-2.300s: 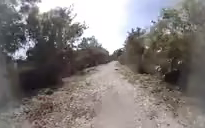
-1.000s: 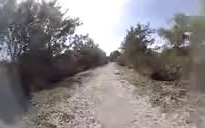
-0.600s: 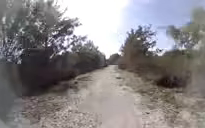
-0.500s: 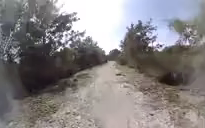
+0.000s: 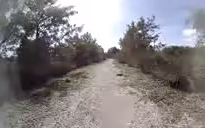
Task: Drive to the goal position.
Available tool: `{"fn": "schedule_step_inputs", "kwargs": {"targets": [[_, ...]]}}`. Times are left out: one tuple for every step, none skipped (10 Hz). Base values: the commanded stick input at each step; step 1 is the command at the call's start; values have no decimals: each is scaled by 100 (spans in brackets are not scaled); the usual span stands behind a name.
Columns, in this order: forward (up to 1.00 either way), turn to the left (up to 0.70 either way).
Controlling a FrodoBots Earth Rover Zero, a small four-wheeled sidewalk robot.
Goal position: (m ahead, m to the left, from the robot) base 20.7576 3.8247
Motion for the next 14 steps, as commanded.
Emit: {"fn": "schedule_step_inputs", "kwargs": {"targets": [[84,0],[84,0],[84,0],[84,0],[84,0],[84,0],[84,0],[84,0],[85,0],[84,0],[84,0],[85,0],[85,0],[85,0]]}}
